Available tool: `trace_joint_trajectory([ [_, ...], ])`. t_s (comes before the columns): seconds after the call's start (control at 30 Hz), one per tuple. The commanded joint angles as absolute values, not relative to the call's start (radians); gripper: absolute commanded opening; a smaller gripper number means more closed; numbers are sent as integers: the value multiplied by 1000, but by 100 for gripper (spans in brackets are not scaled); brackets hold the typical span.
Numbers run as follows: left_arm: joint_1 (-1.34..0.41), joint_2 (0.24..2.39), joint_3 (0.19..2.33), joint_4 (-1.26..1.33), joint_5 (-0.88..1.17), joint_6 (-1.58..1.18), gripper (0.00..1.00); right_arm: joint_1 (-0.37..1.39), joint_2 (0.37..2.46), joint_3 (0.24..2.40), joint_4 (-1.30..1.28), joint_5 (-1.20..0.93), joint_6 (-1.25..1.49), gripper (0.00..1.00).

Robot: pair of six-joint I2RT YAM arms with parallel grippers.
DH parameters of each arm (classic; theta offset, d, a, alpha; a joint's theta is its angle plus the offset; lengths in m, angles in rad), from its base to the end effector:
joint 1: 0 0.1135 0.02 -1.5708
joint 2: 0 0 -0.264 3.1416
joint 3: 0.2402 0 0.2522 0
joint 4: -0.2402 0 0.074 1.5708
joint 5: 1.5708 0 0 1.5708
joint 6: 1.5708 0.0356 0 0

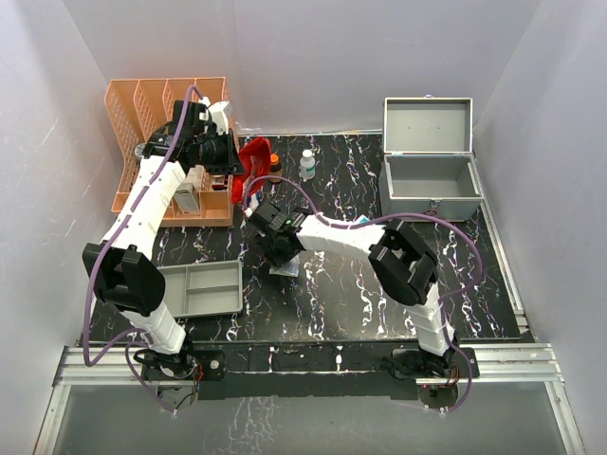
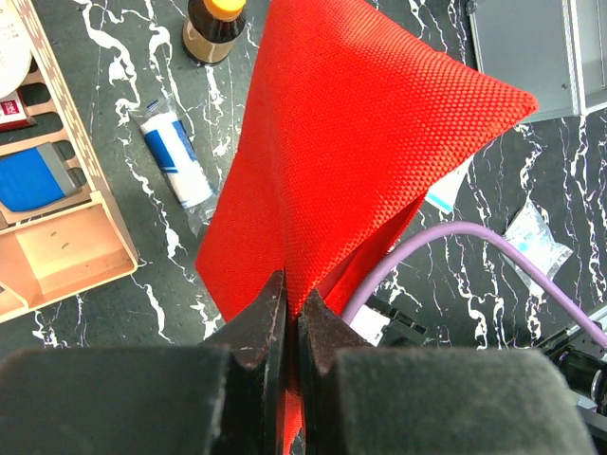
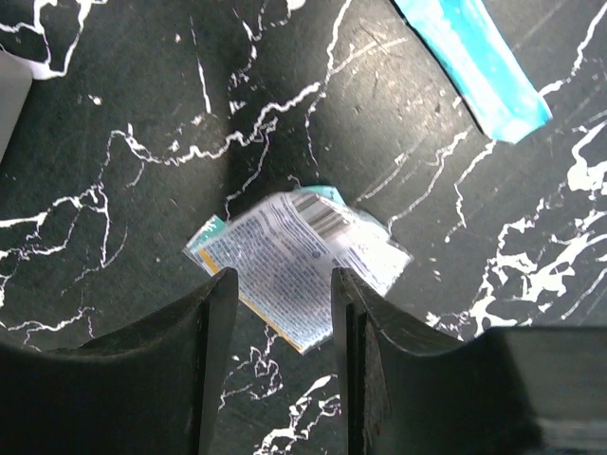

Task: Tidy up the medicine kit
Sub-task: Pick up the medical item at the center of the board.

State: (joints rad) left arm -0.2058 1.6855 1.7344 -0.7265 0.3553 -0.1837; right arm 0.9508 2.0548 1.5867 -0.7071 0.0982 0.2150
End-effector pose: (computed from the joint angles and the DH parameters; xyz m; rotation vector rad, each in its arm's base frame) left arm 0.3651 -0.0889 0.3803 0.2193 2.2579 -0.6076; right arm 0.2531 0.3485 0.1892 -0.9644 2.5774 0.1907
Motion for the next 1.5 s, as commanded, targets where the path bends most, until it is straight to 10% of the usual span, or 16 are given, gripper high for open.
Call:
trace_joint_trajectory([
  [0.0, -202, 1624, 1727, -729, 383, -193, 0, 956, 2069, 1655, -661, 78, 193, 41],
  [1.47, -201, 1625, 1723, -719, 407, -204, 0, 989, 2165, 1679, -926, 216, 294, 0],
])
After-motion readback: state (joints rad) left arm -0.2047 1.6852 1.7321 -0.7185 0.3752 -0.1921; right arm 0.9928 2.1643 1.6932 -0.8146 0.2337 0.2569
